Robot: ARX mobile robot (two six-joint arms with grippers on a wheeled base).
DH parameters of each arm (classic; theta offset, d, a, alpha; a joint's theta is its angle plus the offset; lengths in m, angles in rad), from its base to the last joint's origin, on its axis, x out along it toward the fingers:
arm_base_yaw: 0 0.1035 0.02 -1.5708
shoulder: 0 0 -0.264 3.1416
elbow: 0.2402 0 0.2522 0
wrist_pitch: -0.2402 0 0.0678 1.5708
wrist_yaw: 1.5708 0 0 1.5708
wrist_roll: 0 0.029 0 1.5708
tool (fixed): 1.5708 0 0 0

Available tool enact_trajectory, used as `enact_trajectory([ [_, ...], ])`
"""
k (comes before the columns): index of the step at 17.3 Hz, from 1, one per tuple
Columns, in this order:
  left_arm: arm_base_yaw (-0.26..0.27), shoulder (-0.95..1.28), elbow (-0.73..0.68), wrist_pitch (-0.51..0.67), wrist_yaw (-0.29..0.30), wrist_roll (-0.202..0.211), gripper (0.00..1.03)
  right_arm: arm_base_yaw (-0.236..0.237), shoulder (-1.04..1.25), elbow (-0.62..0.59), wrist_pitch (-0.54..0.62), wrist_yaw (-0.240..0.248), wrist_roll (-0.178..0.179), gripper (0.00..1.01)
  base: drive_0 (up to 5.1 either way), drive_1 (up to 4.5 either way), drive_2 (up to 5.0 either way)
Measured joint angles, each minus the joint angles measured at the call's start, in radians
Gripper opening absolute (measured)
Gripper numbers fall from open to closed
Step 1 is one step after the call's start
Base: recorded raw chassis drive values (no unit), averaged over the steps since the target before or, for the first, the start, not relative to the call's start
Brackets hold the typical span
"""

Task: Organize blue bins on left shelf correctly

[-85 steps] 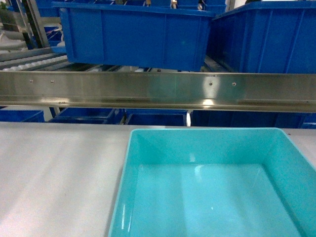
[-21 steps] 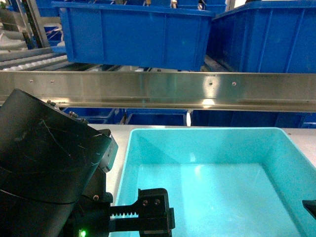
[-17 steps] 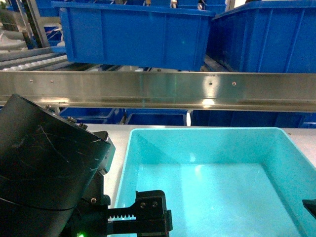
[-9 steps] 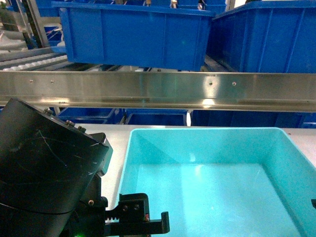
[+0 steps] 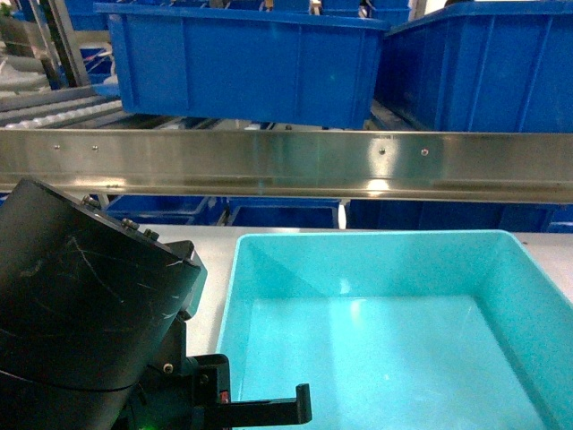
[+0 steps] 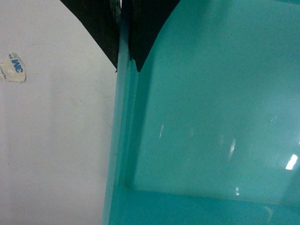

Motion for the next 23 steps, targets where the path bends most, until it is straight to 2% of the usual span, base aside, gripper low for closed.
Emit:
enact_trajectory([
  [6,0.000,-0.001,0.000,-0.003,-0.002,0.000,0.02,0.000,-0.001,0.000,-0.002,-0.001,0.019,0.02,0.0,0.00,0.0],
  [12,0.000,-0.054,0.005,-0.054,0.001,0.001,0.02,-0.006,-0.111,0.016,-0.107,-0.023,0.011,0.02,0.0,0.00,0.0],
  [15,-0.009,-0.106,0.007,-0.079,-0.018,0.004,0.02,-0.005,-0.180,0.025,-0.166,-0.031,0.007,0.02,0.0,0.00,0.0],
  [23,-0.004,-0.182,0.021,-0.121,-0.045,0.053,0.02,0.002,-0.244,0.026,-0.192,-0.039,0.012,0.02,0.0,0.00,0.0],
])
